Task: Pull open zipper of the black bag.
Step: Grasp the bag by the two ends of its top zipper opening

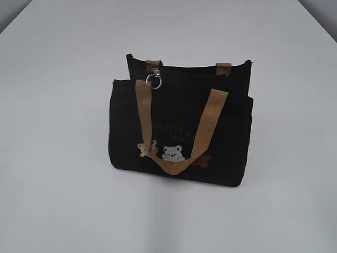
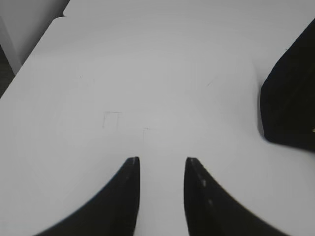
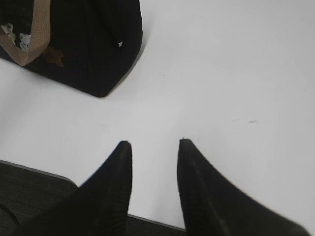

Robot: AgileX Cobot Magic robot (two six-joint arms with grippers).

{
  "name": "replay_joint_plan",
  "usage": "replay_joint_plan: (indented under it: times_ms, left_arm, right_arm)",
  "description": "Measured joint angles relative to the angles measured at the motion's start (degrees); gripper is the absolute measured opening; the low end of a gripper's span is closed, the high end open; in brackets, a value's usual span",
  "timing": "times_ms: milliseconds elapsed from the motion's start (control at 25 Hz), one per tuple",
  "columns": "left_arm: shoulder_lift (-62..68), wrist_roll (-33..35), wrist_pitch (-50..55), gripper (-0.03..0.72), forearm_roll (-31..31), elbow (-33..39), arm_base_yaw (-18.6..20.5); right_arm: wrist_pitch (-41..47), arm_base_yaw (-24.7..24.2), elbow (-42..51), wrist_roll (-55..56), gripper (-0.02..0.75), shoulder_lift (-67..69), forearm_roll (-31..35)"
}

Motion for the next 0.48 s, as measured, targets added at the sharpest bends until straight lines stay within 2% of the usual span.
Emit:
replay_joint_plan:
  times_ms: [480]
  left_arm:
    - [0.0, 0.0, 0.0, 0.235, 0.0, 0.0, 0.0]
  right_arm:
    - [0.0, 0.0, 0.0, 0.0, 0.255, 0.0, 0.0]
